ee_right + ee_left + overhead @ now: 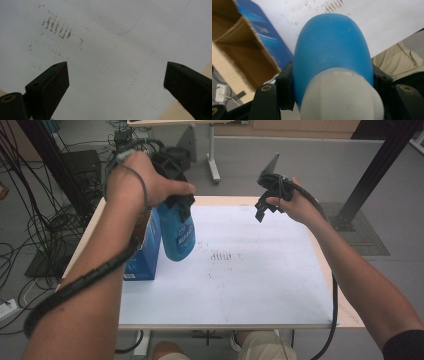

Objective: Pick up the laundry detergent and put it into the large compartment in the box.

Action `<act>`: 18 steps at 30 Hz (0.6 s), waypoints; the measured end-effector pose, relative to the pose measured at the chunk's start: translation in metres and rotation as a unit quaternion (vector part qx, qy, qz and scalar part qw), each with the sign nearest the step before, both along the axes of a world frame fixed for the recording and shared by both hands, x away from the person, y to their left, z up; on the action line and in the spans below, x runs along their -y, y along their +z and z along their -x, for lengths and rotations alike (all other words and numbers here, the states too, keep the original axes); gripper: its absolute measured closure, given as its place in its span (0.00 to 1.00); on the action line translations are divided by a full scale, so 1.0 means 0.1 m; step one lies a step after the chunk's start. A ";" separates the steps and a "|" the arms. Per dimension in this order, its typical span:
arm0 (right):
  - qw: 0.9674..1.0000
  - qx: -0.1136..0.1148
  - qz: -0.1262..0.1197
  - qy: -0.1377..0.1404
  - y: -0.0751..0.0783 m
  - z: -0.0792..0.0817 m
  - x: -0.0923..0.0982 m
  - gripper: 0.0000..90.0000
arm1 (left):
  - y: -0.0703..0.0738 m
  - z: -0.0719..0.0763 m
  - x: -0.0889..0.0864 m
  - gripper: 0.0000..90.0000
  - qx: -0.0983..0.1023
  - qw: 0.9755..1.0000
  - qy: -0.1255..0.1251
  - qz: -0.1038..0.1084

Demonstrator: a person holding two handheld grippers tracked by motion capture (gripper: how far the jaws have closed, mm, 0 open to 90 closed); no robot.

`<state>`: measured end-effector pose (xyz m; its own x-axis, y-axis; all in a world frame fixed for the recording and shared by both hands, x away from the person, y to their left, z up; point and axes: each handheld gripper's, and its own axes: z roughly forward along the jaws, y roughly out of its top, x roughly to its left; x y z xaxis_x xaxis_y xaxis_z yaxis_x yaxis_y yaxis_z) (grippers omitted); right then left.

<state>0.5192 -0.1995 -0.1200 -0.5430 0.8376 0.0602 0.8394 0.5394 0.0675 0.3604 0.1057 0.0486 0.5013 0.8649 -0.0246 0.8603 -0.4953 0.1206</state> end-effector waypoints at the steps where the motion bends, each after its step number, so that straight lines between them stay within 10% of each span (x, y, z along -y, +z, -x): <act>1: 1.000 0.000 0.000 0.000 0.00 0.00 0.00 0.07 | 0.09 -0.02 -0.02 0.42 0.002 1.000 0.013 0.000; 9: 1.000 0.000 -0.001 -0.001 0.01 0.00 0.03 0.07 | 0.57 -0.18 -0.17 0.42 0.007 0.997 0.074 -0.003; 18: 1.000 0.000 -0.002 -0.002 0.01 -0.02 0.06 0.07 | 0.79 -0.25 -0.46 0.42 0.017 0.990 0.142 0.016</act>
